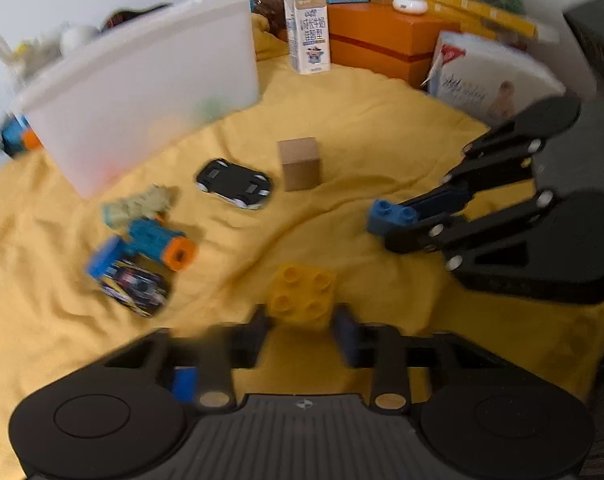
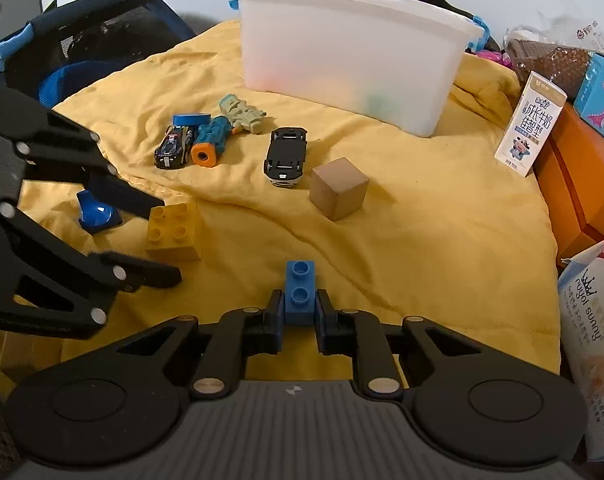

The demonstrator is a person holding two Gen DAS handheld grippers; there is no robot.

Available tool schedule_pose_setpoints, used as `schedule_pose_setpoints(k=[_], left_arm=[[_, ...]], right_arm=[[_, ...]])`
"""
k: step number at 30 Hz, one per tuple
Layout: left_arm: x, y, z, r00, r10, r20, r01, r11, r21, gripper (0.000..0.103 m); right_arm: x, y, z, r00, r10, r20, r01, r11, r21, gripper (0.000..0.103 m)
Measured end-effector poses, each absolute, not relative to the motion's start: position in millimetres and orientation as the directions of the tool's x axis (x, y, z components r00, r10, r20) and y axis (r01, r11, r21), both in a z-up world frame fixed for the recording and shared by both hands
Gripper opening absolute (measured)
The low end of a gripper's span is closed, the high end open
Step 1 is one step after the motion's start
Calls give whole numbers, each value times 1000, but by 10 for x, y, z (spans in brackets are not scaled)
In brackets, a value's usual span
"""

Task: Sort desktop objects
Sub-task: 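Lift the blue and yellow bricks over the white bin and open both tools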

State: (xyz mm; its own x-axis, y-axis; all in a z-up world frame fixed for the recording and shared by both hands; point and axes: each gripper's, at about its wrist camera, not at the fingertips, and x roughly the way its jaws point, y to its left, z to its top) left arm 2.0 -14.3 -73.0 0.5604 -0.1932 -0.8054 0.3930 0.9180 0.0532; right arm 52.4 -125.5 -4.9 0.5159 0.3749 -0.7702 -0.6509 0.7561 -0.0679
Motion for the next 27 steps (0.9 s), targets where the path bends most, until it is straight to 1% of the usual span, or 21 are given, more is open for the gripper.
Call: schedule_pose_setpoints(k=[2,6,8,10,13,16,18,21,24,27], left_arm=[[8,-154,-689,557,-202,-806,400,915,48,36],[-45,-158,-456,608,-208,-766,409,909,77,36],[-47,-140,-268,644,-213,-735,397,914,83,36],[-34,-117,-34,692,-212,-690,381,919,101,36],[47,-6,423,799,-174,-576,294,948,120,36],[235,208,826,864,-134,-485,194,978,76,36],[391,308,1017,886,-112,-451,163,984,77,36],[637,396,1206,903,-80,-422,132,987,95,36],[833,415,1368,917,-70,-392,114,989,91,36],[1100,444,1470,924,-47,-378,95,990,109,36]], right_arm=[[498,-1246,-52,526,373,-764,-657,749,-87,18],[547,-1253,4,505,374,-778,-665,743,-75,17],[591,-1281,91,497,390,-775,-664,746,-49,17],[607,-1292,224,515,407,-754,-667,743,-55,17],[616,-1333,595,589,456,-666,-666,741,-82,17],[626,-1370,1066,687,504,-524,-654,743,-143,17],[661,-1379,1372,740,525,-420,-636,748,-187,17],[787,-1346,1705,780,543,-310,-615,757,-220,17],[1034,-1242,1912,803,539,-254,-588,786,-190,17],[1395,-1126,2055,815,529,-236,-553,832,-44,18]])
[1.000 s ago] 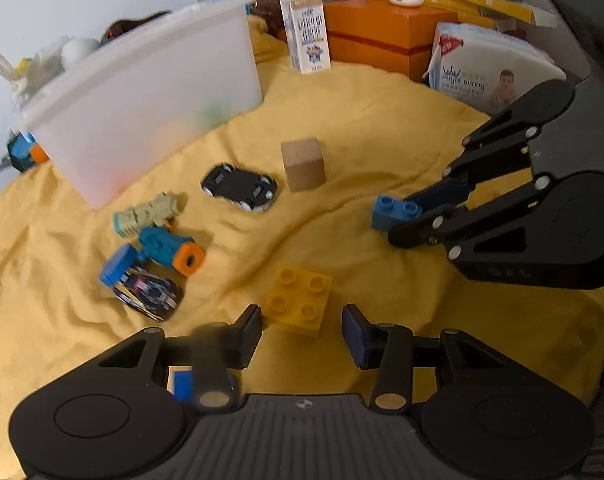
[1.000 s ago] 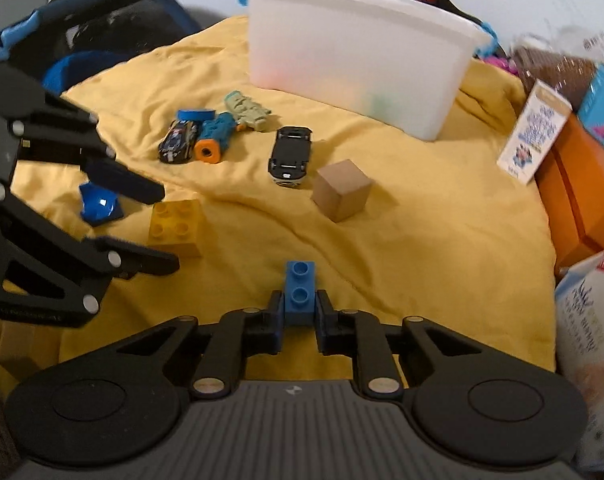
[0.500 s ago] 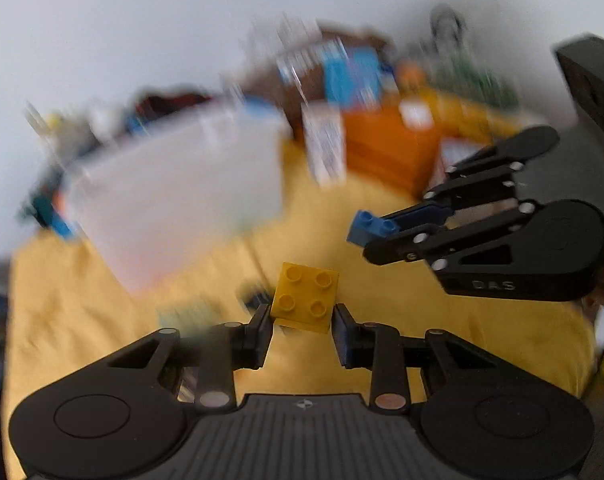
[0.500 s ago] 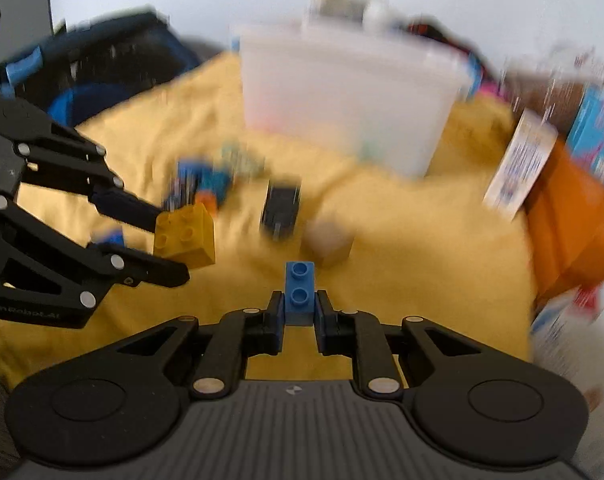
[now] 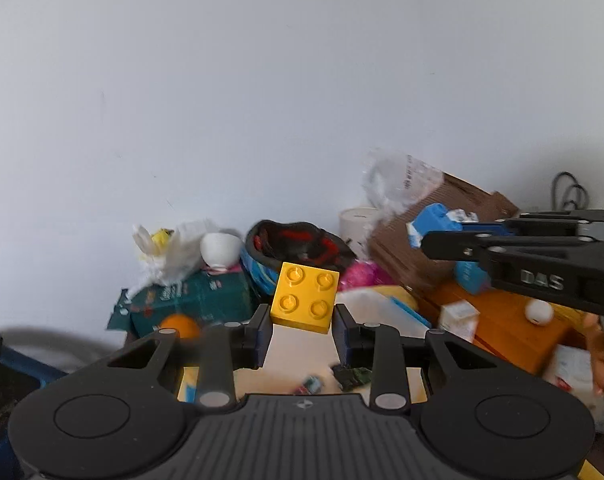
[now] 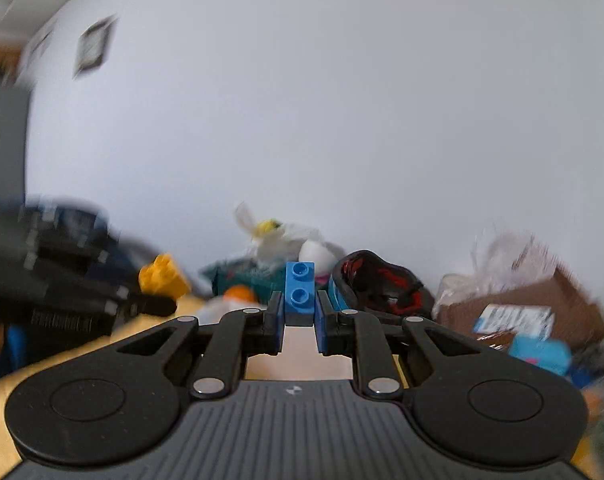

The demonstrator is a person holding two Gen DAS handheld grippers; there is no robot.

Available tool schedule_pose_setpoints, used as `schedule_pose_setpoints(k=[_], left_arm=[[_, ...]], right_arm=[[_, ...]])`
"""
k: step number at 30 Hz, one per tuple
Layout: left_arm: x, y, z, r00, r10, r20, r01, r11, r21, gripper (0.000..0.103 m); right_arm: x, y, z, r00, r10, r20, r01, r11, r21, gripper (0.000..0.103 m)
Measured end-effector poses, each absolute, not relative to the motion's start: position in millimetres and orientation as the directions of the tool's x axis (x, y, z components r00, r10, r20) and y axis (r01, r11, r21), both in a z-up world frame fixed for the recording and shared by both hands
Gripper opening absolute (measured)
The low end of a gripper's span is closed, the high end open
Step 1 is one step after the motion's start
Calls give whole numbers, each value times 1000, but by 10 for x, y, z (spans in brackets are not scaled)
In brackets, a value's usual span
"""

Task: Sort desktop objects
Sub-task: 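Lift the blue and yellow bricks over the white bin and open both tools, then move both open tools back over the toy pile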

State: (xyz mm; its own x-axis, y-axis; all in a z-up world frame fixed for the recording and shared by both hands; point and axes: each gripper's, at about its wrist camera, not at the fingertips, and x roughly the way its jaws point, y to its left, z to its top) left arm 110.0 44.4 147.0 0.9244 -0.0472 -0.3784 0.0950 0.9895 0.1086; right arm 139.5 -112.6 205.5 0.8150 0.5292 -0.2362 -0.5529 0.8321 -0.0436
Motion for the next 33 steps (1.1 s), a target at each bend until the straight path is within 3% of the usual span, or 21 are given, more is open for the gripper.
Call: schedule_pose_setpoints(k=[4,13,15,16,19,22,28,33], left_arm=[[1552,540,1381,897,-29,-442,71,994,79,36],[2109,659,737,788,31,-615,19,997,74,39],[2023,695,738,790,1,-612,30,999,41,42],[1954,711,763,798,-11,-603,39,999,33,49],[1747,700,844,819,-37,-573,61,998,22,56],[1499,689,900,823,-80,-562,97,995,1,58],[927,656,792,811,-143,-567,128,990,-68,63],[449,645,373,752,-161,-639,102,987,-128,63]], right_arm=[[1903,-939,2135,822,507,-258,-515,856,43,18],[2636,-649,1650,766,428,-479,-467,883,43,20],[2683,-604,1473,757,407,-511,-461,887,24,32],[2683,-595,1417,754,396,-525,-455,890,17,35],[2546,-680,1409,746,419,-517,-469,882,39,36],[2338,-794,1463,748,449,-489,-500,866,31,47],[2096,-1000,1465,699,495,-516,-554,831,48,55],[1755,-1151,1170,638,491,-593,-576,815,56,55]])
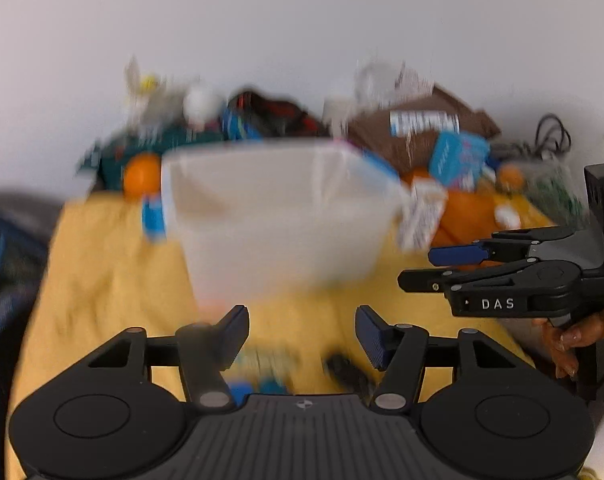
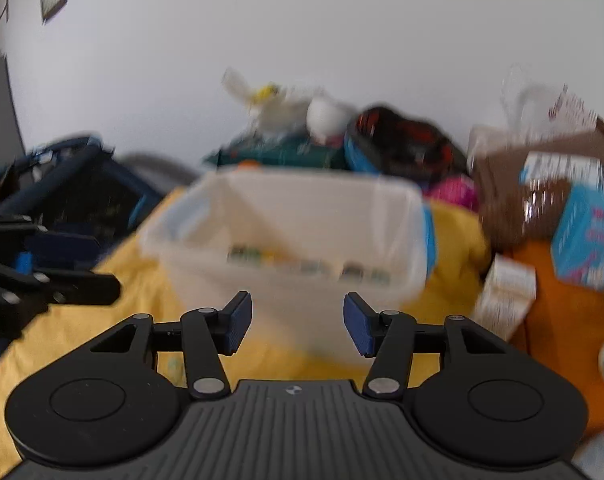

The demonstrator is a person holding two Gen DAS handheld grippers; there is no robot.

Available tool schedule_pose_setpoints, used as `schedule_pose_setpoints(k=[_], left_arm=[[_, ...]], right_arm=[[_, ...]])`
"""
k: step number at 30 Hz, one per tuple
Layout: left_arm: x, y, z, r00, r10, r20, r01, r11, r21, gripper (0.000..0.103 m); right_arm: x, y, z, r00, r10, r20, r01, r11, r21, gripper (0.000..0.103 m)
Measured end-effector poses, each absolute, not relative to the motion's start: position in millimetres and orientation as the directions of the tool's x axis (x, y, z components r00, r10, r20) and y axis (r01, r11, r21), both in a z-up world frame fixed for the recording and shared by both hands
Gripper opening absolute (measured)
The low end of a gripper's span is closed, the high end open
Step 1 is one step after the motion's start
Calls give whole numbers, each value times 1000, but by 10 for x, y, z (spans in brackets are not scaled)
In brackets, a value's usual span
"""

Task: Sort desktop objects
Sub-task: 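Move both open tools back over the toy pile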

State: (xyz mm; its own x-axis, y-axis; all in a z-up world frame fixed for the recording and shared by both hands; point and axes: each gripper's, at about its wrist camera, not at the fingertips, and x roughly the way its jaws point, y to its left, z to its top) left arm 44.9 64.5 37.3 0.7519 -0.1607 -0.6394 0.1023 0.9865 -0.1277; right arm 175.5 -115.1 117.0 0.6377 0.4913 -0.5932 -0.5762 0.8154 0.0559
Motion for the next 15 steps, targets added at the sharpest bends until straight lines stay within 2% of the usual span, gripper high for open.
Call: schedule_pose_setpoints(k=[2,5,10,12,15], left_arm=[[237,623,159,712,-184,-677,108,982,-153,62],[-83,553,-128,661,-166,-732,108,986,-126,62],[-393,387,-432,607,-61,-792,151,988,40,62],[-404,385,-437,597,-77,-798,162,986,26,62],[-349,410,-353,636,-72,-768,140,990,23,62]], right_arm=[[1581,-1178,998,619,476,-625,-576,816,51,53],[1286,-1282,673,561,484,-671,-562,819,121,52],[763,-1354,213,495,459,-738,-572,811,121,51],[621,-1303,137,487,451,-748,-609,789,79,50],[613,-1110,200,498,466,-731,-660,751,29,42]])
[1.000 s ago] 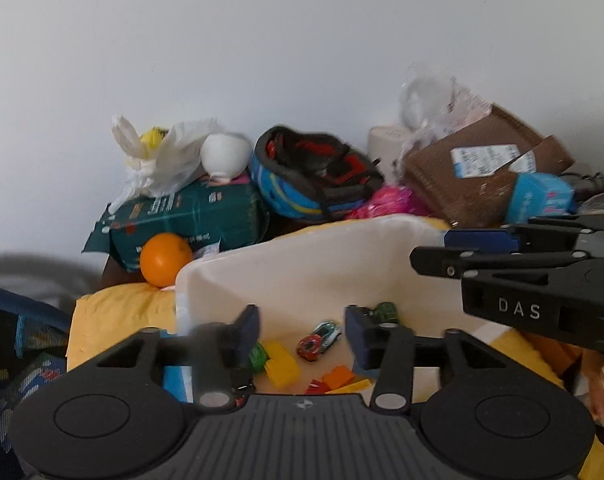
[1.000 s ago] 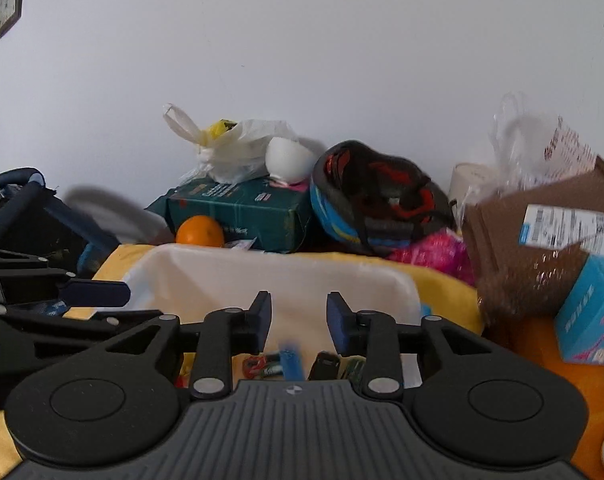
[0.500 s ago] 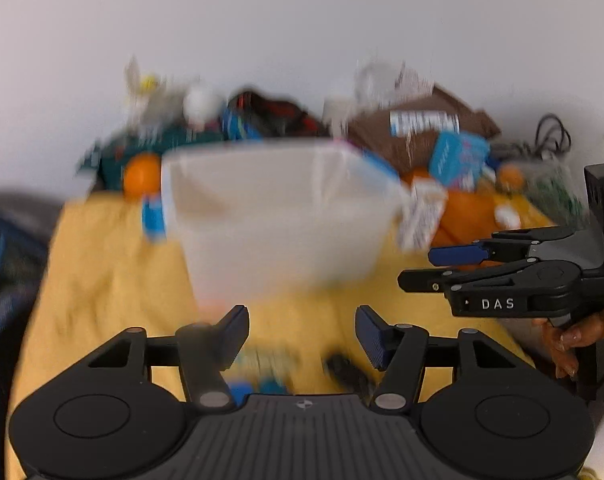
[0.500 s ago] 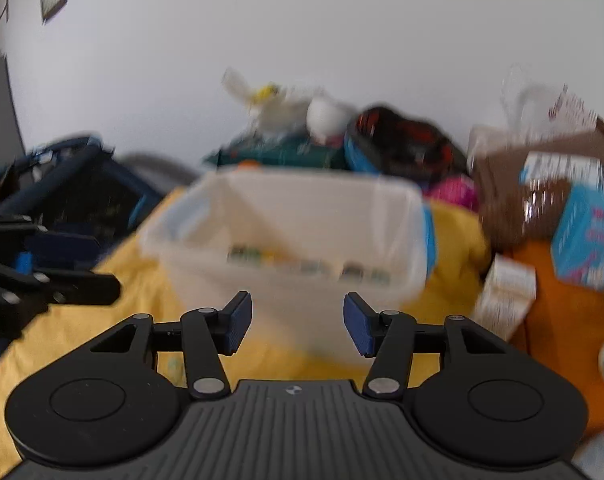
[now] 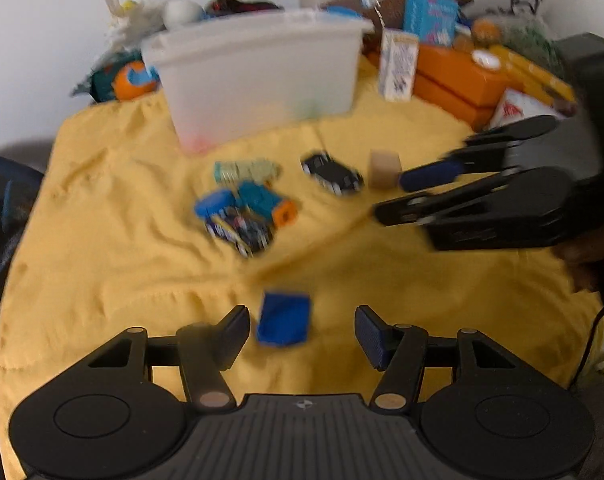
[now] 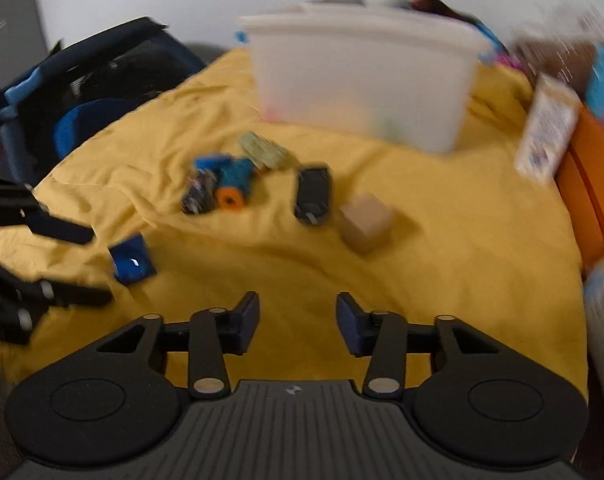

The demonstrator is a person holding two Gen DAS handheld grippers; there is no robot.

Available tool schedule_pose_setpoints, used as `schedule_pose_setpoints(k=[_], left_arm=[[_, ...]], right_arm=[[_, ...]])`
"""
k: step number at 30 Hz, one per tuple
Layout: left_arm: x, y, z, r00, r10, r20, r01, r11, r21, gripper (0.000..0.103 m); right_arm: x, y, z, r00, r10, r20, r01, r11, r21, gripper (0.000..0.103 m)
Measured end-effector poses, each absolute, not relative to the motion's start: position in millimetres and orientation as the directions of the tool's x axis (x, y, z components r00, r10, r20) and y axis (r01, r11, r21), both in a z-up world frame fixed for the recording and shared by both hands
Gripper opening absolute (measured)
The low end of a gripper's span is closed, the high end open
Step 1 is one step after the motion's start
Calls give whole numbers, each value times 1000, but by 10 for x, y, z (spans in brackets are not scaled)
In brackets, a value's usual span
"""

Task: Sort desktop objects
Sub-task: 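Grasp the white-green car with the right tool while the left tool grasps the black-yellow car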

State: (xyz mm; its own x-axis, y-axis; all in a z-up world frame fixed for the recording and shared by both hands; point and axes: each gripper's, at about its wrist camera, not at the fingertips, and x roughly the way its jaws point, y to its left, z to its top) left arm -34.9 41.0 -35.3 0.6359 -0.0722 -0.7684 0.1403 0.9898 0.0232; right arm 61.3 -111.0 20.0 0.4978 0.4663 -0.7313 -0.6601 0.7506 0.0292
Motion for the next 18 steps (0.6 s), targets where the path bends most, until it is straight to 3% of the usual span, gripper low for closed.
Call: schedule_pose_setpoints(k=[7,11,12,13,14,18], left_arm=[[38,552,-323,628,-9,-778,61,997,38,62],[251,686,-266,632,-76,-771,30,997,-74,62],[316,680,-276,632,-82,-771,29,996,-83,62],[369,665,-290,629,-82,-773,29,996,-82,62],[434,653,-317,621,-83,-780,29,996,-83,62],[674,621,-468,553,-85,-829,-1,995,-103,62]], right_arm=[[884,-412,145,623,388,-679,-689,683,-241,39],[1108,-278,-17,601,330,-728,-697,662,-276,36],[1121,-266,-46,615,314,-723,-694,652,-307,32],[1127,-272,-78,624,296,-723,-689,645,-332,22],[1144,-304,-104,633,275,-723,-675,653,-343,21],[1176,-642,28,587,331,-739,-632,758,-162,20]])
